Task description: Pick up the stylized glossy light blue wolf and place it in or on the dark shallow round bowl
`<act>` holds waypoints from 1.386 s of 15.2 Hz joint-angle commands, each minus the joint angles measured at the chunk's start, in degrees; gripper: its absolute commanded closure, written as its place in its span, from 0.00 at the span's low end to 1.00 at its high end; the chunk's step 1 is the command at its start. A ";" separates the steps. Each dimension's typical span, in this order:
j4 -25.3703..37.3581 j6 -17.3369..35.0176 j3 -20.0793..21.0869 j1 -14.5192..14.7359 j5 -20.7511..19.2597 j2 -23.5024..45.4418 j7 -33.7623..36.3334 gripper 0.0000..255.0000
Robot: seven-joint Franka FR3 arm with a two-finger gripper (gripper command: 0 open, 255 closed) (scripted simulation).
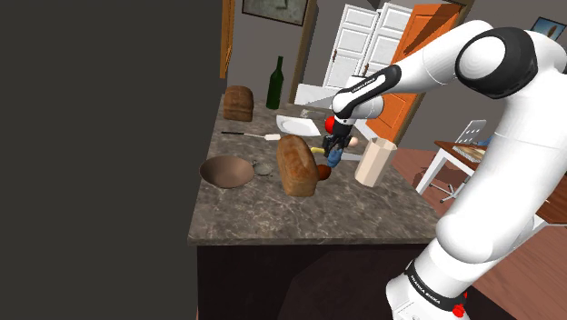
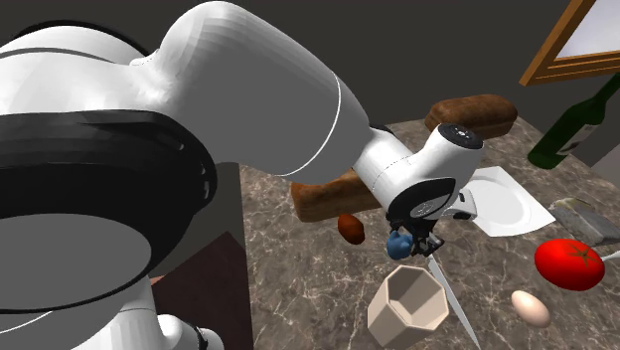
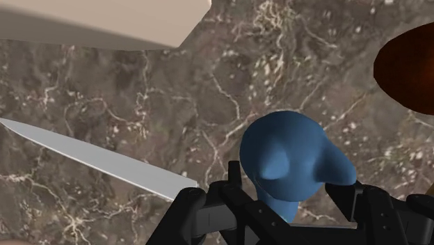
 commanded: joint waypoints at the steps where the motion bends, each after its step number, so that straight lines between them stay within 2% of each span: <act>1: 0.01 0.00 0.00 0.00 0.00 -0.01 0.00 1.00; 4: 0.00 0.02 0.00 0.00 0.00 -0.01 0.00 1.00; 21: 5.24 -12.19 -0.20 0.24 -1.30 -7.04 0.80 1.00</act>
